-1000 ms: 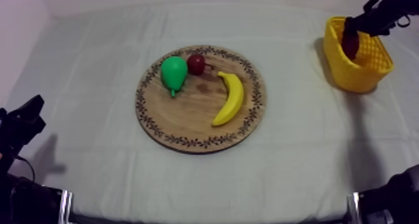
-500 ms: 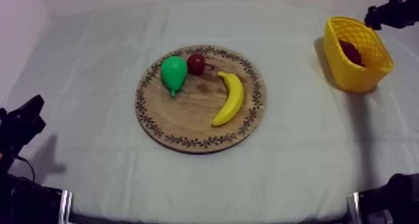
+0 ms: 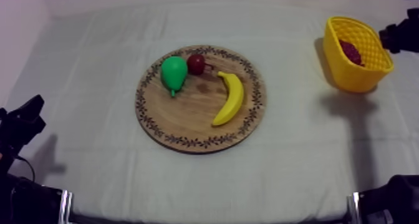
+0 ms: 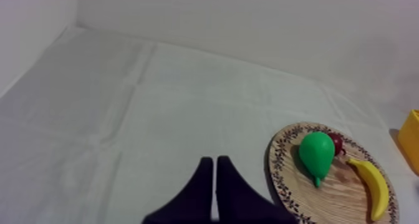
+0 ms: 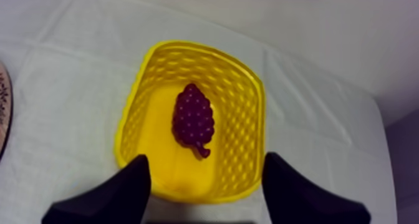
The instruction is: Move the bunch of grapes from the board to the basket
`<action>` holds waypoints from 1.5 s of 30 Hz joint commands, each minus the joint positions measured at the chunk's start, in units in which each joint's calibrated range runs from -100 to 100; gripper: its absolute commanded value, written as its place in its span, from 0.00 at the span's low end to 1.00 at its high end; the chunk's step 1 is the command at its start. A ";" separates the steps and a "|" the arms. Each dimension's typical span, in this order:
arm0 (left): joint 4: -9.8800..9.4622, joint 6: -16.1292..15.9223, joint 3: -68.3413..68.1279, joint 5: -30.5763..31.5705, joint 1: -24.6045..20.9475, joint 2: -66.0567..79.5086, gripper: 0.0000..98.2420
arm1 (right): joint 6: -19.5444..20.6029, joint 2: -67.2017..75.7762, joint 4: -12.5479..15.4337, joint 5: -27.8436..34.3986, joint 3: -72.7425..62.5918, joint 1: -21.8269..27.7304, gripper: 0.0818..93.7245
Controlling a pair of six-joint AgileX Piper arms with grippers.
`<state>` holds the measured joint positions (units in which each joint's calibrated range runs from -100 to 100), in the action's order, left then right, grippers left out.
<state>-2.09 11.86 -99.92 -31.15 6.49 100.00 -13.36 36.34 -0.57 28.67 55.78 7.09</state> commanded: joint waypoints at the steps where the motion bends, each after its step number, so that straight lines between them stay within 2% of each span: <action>1: -0.04 -0.02 0.04 0.03 -0.01 0.00 0.00 | 0.17 7.57 -0.17 -0.89 6.40 -0.31 0.48; 13: -0.04 0.03 0.04 0.03 -0.01 0.00 0.00 | -0.62 31.35 1.43 -5.21 25.46 -2.10 0.32; 28: -0.04 0.01 0.04 0.03 -0.01 0.00 0.00 | 2.91 53.86 3.24 -6.71 42.77 -6.66 0.04; 38: -0.04 0.03 0.04 0.03 -0.01 0.00 0.00 | 7.93 59.04 3.69 0.55 43.95 -8.05 0.00; 45: -0.04 0.01 0.04 0.03 -0.01 0.00 0.00 | 10.88 59.38 2.71 4.26 43.99 -9.08 0.01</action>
<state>-2.09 11.88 -99.92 -31.15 6.49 100.00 -3.07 95.67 2.37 32.39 99.71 -1.93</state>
